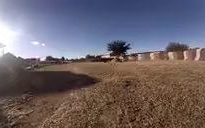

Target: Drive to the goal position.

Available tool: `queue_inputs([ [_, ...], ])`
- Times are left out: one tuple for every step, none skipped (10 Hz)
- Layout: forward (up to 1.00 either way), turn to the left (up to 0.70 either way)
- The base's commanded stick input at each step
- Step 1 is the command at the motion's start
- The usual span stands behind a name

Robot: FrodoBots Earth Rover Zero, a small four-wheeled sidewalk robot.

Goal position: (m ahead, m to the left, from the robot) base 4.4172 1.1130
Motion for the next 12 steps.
queue_inputs([
  [0.5, 0.0],
  [0.5, 0.0],
  [0.5, 0.0],
  [0.5, 0.0],
  [0.5, 0.0],
  [0.5, 0.0],
  [0.5, 0.0],
  [0.5, 0.0],
  [0.5, 0.0],
  [0.5, 0.0],
  [0.5, 0.0],
  [0.5, 0.0],
])
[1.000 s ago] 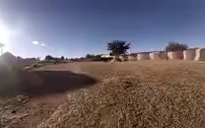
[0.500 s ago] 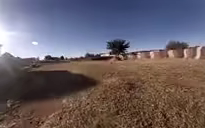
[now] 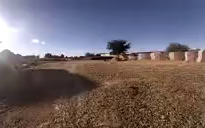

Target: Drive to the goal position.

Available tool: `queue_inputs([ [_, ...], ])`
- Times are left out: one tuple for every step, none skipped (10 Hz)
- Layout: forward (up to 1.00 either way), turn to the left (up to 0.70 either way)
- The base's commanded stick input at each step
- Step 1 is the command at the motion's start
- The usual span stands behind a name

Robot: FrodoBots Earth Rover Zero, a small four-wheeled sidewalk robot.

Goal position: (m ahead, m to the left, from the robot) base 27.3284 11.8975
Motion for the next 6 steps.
queue_inputs([
  [0.5, 0.0],
  [0.5, 0.0],
  [0.5, 0.0],
  [0.5, 0.0],
  [0.5, 0.0],
  [0.5, 0.0],
])
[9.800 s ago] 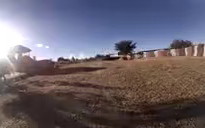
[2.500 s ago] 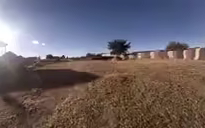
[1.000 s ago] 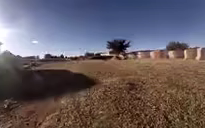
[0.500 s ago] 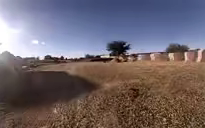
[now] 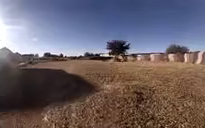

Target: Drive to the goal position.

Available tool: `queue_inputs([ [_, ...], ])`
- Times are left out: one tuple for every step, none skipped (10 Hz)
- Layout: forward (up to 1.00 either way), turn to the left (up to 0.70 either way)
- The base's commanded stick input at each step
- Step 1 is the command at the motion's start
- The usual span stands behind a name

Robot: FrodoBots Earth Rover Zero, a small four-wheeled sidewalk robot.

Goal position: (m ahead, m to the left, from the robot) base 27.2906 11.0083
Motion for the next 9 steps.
queue_inputs([
  [0.5, 0.0],
  [0.5, 0.0],
  [0.5, 0.0],
  [0.5, 0.0],
  [0.5, 0.0],
  [0.5, 0.0],
  [0.5, 0.0],
  [0.5, 0.0],
  [0.5, 0.0],
])
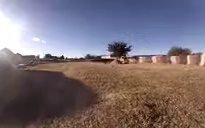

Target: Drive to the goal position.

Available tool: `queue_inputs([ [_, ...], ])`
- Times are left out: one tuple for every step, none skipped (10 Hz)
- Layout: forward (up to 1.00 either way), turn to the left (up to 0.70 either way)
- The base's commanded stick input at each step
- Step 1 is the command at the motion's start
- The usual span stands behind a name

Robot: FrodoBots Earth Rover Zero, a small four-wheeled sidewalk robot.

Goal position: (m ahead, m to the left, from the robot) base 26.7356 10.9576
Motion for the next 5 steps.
queue_inputs([
  [0.5, 0.0],
  [0.5, 0.0],
  [0.5, 0.0],
  [0.5, 0.0],
  [0.5, 0.0],
])
